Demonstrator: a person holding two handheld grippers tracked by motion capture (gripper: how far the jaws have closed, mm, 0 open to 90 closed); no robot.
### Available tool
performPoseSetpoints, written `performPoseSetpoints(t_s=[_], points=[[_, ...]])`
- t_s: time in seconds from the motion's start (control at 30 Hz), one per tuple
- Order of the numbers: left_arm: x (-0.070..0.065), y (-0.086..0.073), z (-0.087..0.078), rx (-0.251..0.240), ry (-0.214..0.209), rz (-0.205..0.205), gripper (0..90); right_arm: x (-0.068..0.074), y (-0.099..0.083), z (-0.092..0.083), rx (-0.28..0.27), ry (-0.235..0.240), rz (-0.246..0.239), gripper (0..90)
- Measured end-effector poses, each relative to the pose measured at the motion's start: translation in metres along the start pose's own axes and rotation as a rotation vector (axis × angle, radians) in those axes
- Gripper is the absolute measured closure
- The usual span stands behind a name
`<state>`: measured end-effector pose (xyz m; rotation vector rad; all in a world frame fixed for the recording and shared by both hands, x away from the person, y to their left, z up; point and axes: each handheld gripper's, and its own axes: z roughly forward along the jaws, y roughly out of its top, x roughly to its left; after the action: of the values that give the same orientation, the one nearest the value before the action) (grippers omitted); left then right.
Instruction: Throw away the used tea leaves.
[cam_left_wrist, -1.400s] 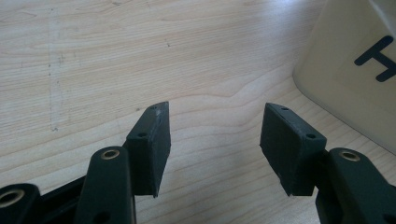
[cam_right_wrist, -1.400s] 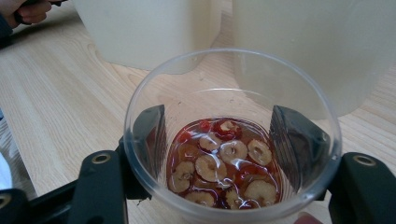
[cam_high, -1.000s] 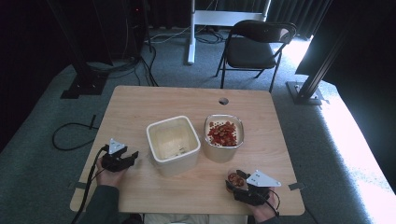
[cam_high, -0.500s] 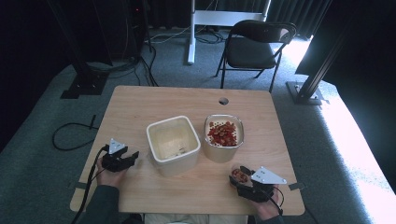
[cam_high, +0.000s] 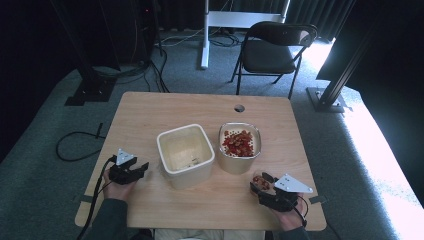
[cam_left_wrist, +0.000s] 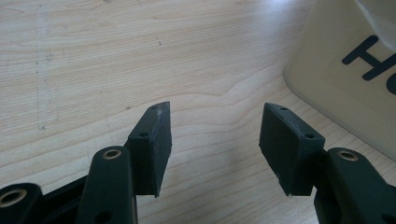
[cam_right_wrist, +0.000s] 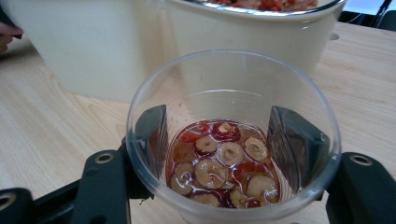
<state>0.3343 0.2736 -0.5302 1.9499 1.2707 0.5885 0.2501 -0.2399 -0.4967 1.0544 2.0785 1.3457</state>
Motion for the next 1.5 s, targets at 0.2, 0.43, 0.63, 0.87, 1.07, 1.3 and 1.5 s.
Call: performPoseSetpoints(t_s=[0.2,0.43,0.63,0.87,1.07,1.3,1.5], points=[[0.000,0.000,0.000,0.003,0.003,0.002,45.0,-0.007,0.004,-0.002,-0.004,-0.015,0.004,38.3],[-0.001,0.000,0.000,0.004,0.005,0.003,45.4,-0.014,0.009,-0.003,-0.013,-0.027,0.007,38.3],[-0.002,0.000,0.001,0.007,0.006,0.006,45.9,-0.018,0.014,-0.004,-0.019,-0.040,0.001,38.3],[-0.001,0.000,0.000,0.000,0.016,0.000,47.3,-0.025,0.019,-0.005,-0.025,-0.048,0.011,38.3],[-0.001,0.000,0.000,-0.002,0.017,-0.001,47.2,-0.030,0.024,-0.003,-0.029,-0.052,0.014,38.3],[0.000,0.000,-0.001,-0.002,0.017,-0.007,46.7,-0.038,0.033,-0.001,-0.036,-0.055,0.019,38.3],[-0.001,0.000,0.000,0.004,0.016,-0.003,46.6,-0.046,0.041,0.000,-0.047,-0.069,0.017,38.4]])
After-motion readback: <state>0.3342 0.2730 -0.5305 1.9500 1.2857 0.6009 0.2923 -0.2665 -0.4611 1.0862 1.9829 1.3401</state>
